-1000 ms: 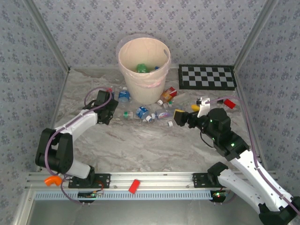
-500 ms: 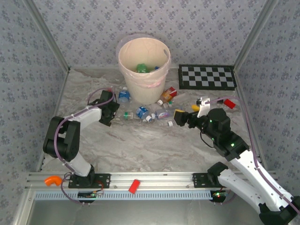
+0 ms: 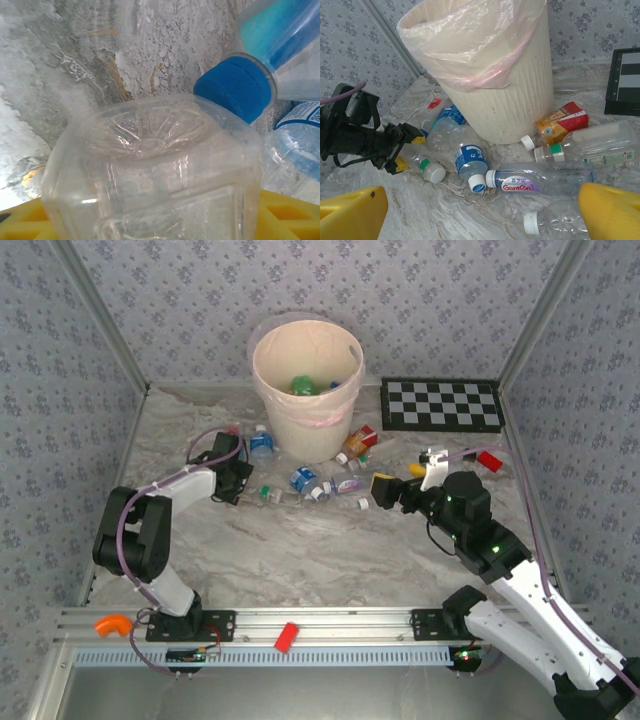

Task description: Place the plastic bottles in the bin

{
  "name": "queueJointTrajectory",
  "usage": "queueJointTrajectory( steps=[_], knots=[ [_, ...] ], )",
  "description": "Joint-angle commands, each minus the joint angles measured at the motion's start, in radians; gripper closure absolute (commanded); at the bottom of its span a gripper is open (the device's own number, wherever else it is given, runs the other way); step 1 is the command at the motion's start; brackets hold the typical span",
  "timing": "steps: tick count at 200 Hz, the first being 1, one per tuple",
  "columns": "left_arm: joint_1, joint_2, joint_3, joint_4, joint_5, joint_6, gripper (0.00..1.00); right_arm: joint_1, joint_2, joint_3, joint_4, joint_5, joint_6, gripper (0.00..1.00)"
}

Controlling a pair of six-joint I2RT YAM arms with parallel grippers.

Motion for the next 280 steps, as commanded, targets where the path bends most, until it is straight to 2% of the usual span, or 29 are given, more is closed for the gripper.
queueJointTrajectory(
  steps=[1,72,113,146,204,280],
  knots=[
    [0.008,-0.064,-0.02,-0.03,-0.024,0.007,0.36,0.01,-0.015,-0.009,0.002,0.015,0.017,0.01],
    [0.009,-0.291,-0.022,-0.137,-0.04,0.063,0.36,0.028,-0.022,0.006,-0.016,0.036,0.023,0.01],
    [0.006,-0.437,0.066,-0.207,-0.07,0.179,0.34,0.039,-0.018,0.022,-0.015,0.053,0.019,0.01],
    [0.003,-0.479,0.169,-0.201,-0.05,0.292,0.34,0.047,-0.013,0.034,-0.013,0.066,0.021,0.0],
    [-0.058,-0.417,0.408,-0.137,-0.011,0.511,0.34,0.062,-0.001,0.056,-0.025,0.085,0.024,0.01],
    [-0.099,-0.195,0.784,-0.124,-0.012,0.742,0.34,0.089,0.006,0.1,-0.07,0.118,0.012,0.0]
  ],
)
